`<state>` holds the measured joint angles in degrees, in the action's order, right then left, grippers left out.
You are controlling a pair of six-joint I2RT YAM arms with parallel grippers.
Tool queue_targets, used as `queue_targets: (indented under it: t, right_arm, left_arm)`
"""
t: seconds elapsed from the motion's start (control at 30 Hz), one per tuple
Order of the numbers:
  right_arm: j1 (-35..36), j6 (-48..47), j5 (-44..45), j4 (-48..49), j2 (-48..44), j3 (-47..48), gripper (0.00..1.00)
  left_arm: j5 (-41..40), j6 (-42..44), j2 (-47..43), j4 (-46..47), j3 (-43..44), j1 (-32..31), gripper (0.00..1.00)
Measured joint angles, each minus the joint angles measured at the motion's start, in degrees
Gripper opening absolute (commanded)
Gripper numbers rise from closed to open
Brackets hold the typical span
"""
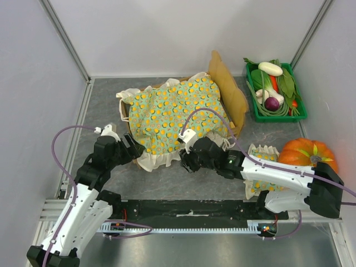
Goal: Set up the pet bed
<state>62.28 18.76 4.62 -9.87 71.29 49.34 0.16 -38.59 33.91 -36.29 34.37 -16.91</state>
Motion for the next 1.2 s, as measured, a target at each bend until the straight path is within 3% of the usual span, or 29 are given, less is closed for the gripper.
queue_targets:
  t: [0.17, 0.3, 0.47, 0.67, 0.83, 0.9, 0.97, 1.07, 1.2]
  right_arm:
    - [-0.6, 2.1, 3.6, 1.4, 5.9, -2.9, 0.35]
    - [-3.8, 1.6, 5.6, 5.3, 12.3, -1.6, 0.33]
    - [-10.3, -1.0, 4.6, 9.4, 20.2, 3.5, 0.33]
    - [-12.0, -3.5, 0.0, 12.1, 29.5, 10.6, 0.38]
    - [-12.5, -4.1, -1.8, 14.0, 31.5, 12.9, 0.46]
    - [-12.6, -4.1, -2.4, 14.5, 30.6, 12.4, 0.55]
    - [-12.6, -3.2, -3.0, 16.1, 28.0, 10.1, 0.64]
    - [-11.5, -0.1, -3.3, 18.8, 20.0, 2.7, 0.69]
    - [-4.2, 4.7, 0.0, 25.5, 13.6, -4.6, 0.68]
  left_arm:
    - [1.9, -0.1, 3.4, 4.8, -1.6, 0.0, 0.77]
    - [0.8, 0.5, 8.4, 8.5, -2.6, 0.2, 0.46]
    - [-1.6, 1.6, 15.1, 13.4, -2.9, 0.3, 0.27]
    - [-4.9, 2.6, 21.0, 19.8, -1.6, 1.2, 0.27]
    - [-4.5, 4.6, 26.6, 23.7, 0.6, 3.9, 0.27]
    - [-4.0, 5.6, 28.8, 25.1, 1.6, 4.7, 0.34]
    - [-3.3, 6.5, 30.5, 26.2, 2.4, 5.2, 0.47]
    - [-1.5, 7.2, 31.8, 27.2, 2.5, 5.5, 0.59]
    - [0.0, 7.6, 31.1, 28.3, 1.5, 5.6, 0.61]
